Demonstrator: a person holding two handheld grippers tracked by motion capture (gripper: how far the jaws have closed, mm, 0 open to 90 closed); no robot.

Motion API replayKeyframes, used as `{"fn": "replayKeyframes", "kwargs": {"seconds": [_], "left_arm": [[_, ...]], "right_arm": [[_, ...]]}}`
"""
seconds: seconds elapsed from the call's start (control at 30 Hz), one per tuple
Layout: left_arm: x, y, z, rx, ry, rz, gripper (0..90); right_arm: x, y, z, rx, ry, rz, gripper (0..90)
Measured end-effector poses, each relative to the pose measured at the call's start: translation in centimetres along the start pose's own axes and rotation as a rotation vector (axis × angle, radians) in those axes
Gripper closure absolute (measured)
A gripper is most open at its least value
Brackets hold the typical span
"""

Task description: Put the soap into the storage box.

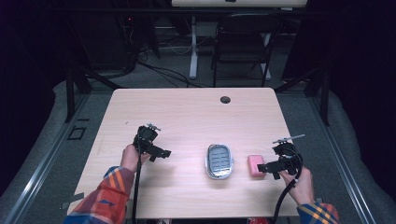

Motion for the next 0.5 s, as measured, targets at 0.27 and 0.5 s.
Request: {"fn": "replayKeyframes", "kwargs": {"seconds": [0.27,0.5], "left_arm": [[0.0,0.1,0.1,0.001,-0.002,0.004,0.0],[0.0,0.0,0.1,0.001,-0.005,-0.001,0.0]], "right_arm": [[0.3,0.9,-1.3,0.008,-0.016,-0.012,0.0],[1.0,1.5,-1.6,0.024,-0.019,-0.026,0.0]]}}
Point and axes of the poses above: each handheld gripper's, and its own axes: x roughly forward along the jaws, y roughly out of its top, z roughly to its right, the point moved 8 cm from there along x, roughly forward along the jaws, and after that the axes turned 8 degrees about -y, right-handed, at the moved point
